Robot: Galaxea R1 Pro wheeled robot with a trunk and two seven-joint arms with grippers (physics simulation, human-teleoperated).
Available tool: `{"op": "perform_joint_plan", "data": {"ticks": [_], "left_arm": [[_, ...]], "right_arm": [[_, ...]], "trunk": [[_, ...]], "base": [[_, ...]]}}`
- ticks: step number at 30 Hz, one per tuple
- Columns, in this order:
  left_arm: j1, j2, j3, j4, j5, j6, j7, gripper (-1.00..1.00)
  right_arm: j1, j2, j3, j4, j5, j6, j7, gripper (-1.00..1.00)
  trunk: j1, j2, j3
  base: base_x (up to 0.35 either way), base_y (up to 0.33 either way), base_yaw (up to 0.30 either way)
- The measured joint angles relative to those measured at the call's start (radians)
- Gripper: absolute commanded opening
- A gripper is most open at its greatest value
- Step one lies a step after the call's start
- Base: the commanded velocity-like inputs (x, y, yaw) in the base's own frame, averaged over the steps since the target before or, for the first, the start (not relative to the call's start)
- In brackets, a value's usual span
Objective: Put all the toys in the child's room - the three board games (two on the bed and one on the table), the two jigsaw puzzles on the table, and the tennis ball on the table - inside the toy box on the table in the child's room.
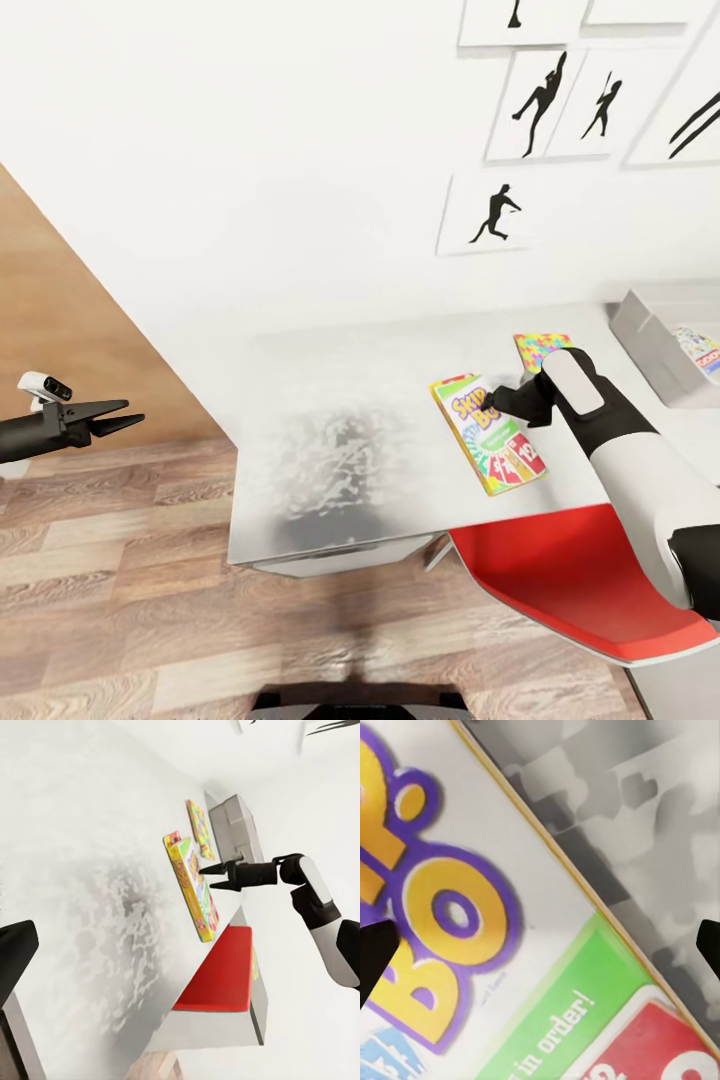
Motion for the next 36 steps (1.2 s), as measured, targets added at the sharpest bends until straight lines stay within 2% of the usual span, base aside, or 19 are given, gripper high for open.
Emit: {"op": "perform_joint_plan", "data": {"ticks": [8, 30, 36], "left_arm": [[0.000, -0.001, 0.000, 0.000, 0.000, 0.000, 0.000, 1.00], [0.000, -0.001, 0.000, 0.000, 0.000, 0.000, 0.000, 1.00], [0.000, -0.002, 0.001, 0.000, 0.000, 0.000, 0.000, 1.00]], "right_arm": [[0.001, 0.000, 0.000, -0.027, 0.002, 0.000, 0.001, 1.00], [0.005, 0.001, 0.001, -0.047, 0.009, 0.000, 0.002, 1.00], [0.005, 0.000, 0.000, -0.065, 0.035, 0.000, 0.002, 1.00]], "trunk": [[0.000, 0.000, -0.010], [0.000, 0.000, -0.015], [0.000, 0.000, -0.021]], "base": [[0.000, 0.000, 0.000], [0.000, 0.003, 0.000], [0.000, 0.083, 0.000]]}}
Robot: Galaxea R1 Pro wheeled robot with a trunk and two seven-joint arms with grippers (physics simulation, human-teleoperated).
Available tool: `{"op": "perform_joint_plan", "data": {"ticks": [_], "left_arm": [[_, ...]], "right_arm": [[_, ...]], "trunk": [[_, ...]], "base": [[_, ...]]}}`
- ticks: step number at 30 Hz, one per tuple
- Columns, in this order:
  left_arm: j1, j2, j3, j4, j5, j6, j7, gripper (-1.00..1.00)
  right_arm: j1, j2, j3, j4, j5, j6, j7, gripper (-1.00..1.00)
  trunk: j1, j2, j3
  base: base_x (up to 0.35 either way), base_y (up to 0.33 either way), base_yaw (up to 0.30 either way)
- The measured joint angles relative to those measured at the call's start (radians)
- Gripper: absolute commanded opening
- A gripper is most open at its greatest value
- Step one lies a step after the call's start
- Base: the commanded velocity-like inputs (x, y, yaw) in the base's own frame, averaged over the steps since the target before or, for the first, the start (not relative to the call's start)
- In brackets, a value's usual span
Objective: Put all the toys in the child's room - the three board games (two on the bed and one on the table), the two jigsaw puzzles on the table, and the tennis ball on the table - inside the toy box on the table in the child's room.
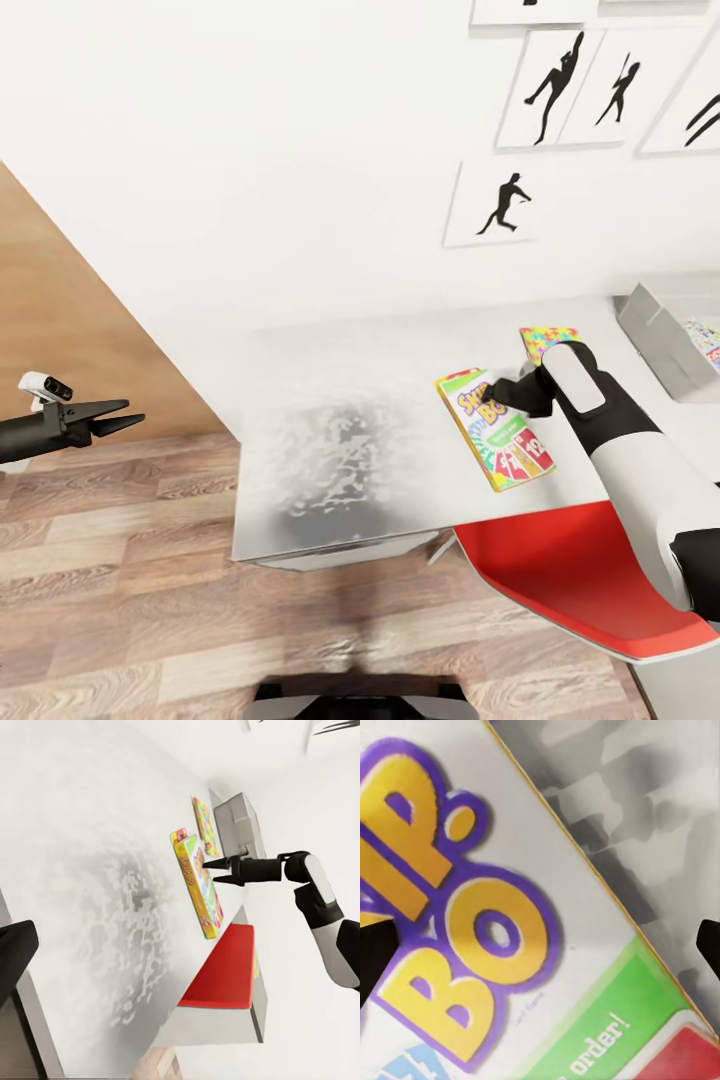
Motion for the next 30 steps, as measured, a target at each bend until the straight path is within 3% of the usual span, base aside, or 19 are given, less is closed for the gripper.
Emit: {"op": "perform_joint_plan", "data": {"ticks": [30], "left_arm": [[0.000, 0.001, 0.000, 0.000, 0.001, 0.000, 0.000, 1.00]], "right_arm": [[0.000, 0.000, -0.001, -0.006, -0.018, 0.000, 0.002, 1.00]], "trunk": [[0.000, 0.000, -0.004]], "base": [[-0.015, 0.033, 0.000]]}}
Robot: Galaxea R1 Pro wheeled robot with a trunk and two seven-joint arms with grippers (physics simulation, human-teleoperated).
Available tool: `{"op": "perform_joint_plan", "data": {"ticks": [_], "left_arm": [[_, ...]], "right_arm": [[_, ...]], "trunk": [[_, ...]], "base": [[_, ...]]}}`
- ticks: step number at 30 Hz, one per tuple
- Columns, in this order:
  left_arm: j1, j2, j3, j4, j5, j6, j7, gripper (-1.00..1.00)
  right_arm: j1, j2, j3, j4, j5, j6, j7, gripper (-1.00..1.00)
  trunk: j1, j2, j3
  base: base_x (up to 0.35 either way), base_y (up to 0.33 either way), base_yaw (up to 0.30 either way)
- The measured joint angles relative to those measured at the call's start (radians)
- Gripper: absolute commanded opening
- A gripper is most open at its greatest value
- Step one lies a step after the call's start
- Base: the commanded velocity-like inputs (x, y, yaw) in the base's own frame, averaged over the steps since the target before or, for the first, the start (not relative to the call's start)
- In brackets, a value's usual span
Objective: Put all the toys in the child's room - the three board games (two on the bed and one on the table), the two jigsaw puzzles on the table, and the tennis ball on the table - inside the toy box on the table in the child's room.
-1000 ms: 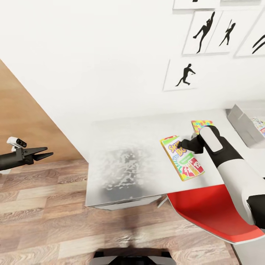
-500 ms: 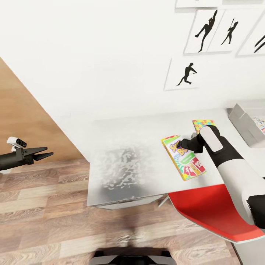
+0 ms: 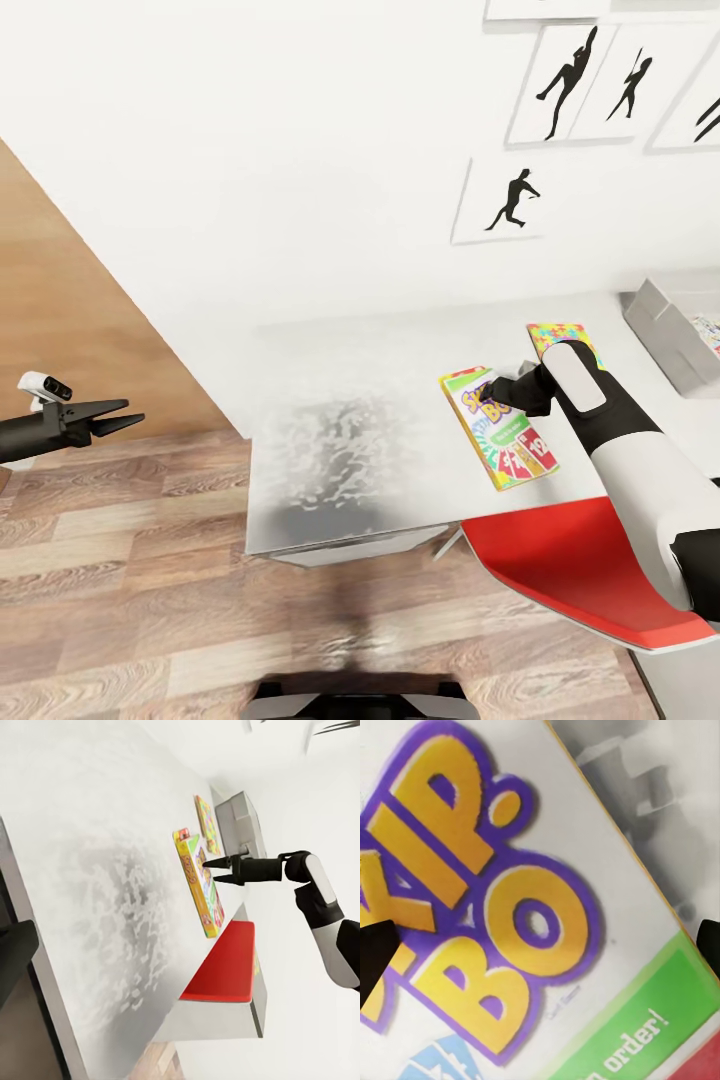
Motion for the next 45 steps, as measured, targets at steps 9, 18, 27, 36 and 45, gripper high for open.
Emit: {"op": "perform_joint_plan", "data": {"ticks": [9, 18, 27, 36, 45], "left_arm": [[0.000, 0.000, 0.000, 0.000, -0.001, 0.000, 0.000, 1.00], [0.000, -0.009, 0.000, -0.004, 0.003, 0.003, 0.000, 1.00], [0.000, -0.009, 0.001, -0.004, 0.002, 0.003, 0.000, 1.00], [0.000, -0.009, 0.001, -0.004, 0.002, 0.003, 0.000, 1.00], [0.000, -0.008, 0.001, -0.004, 0.001, 0.003, 0.000, 1.00]], "right_arm": [[0.002, 0.000, 0.000, -0.003, -0.002, 0.000, 0.001, 1.00], [0.007, 0.006, 0.001, -0.011, 0.003, 0.001, 0.003, 1.00], [0.007, -0.013, 0.001, -0.007, -0.029, -0.001, 0.004, 1.00], [0.007, -0.015, 0.001, -0.008, -0.026, -0.001, 0.004, 1.00], [0.005, -0.014, 0.001, -0.008, -0.005, 0.000, 0.004, 1.00]], "trunk": [[0.000, 0.000, 0.000], [0.000, 0.000, 0.000], [0.000, 0.000, 0.000], [0.000, 0.000, 0.000], [0.000, 0.000, 0.000]], "base": [[-0.150, 0.115, 0.000], [-0.010, 0.018, 0.000], [0.000, 0.000, 0.000], [0.000, 0.000, 0.000], [0.000, 0.034, 0.000]]}}
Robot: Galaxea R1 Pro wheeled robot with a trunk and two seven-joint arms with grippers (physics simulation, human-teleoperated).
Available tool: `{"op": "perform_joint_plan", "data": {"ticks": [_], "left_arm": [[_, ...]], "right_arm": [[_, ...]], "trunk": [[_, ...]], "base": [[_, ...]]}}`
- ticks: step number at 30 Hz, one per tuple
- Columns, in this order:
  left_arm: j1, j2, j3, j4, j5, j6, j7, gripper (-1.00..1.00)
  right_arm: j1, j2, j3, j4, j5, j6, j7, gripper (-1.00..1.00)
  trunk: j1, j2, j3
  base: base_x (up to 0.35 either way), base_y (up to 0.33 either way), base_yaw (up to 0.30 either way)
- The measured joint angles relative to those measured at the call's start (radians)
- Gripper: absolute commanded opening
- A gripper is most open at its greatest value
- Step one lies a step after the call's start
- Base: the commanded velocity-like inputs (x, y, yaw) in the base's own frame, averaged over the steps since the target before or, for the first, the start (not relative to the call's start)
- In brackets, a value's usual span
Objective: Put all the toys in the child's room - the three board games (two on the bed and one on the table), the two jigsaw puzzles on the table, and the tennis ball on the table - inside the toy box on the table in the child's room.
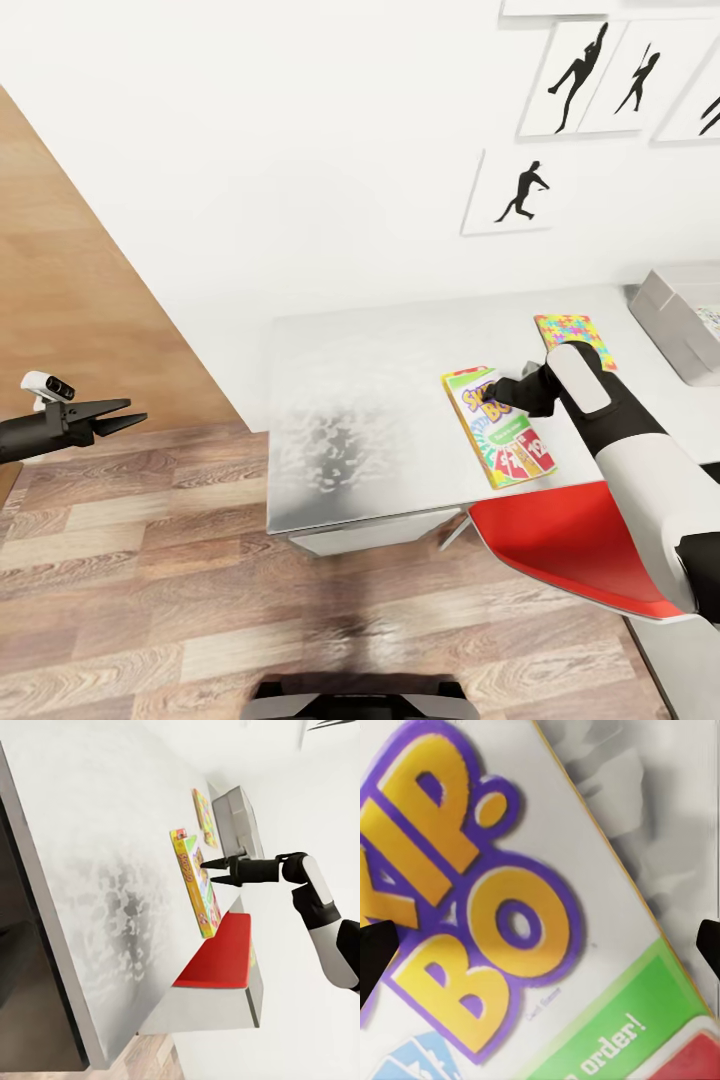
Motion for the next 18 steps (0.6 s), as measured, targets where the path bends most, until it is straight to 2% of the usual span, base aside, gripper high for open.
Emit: {"op": "perform_joint_plan", "data": {"ticks": [2, 9, 18], "left_arm": [[0.000, 0.000, 0.000, 0.000, 0.000, 0.000, 0.000, 1.00], [0.000, 0.001, 0.000, 0.000, 0.000, 0.000, 0.000, 1.00], [0.000, 0.001, 0.000, -0.001, 0.000, 0.001, 0.000, 1.00]], "right_arm": [[-0.001, 0.000, 0.000, 0.000, 0.018, 0.000, -0.001, 1.00], [-0.001, 0.001, 0.001, -0.002, 0.037, 0.000, -0.002, 1.00], [-0.001, 0.001, 0.001, -0.004, 0.060, 0.001, -0.003, 1.00]], "trunk": [[0.000, 0.000, 0.000], [0.000, -0.001, 0.000], [0.000, -0.001, 0.000]], "base": [[0.000, 0.058, 0.000], [0.000, 0.025, 0.000], [0.000, 0.117, 0.000]]}}
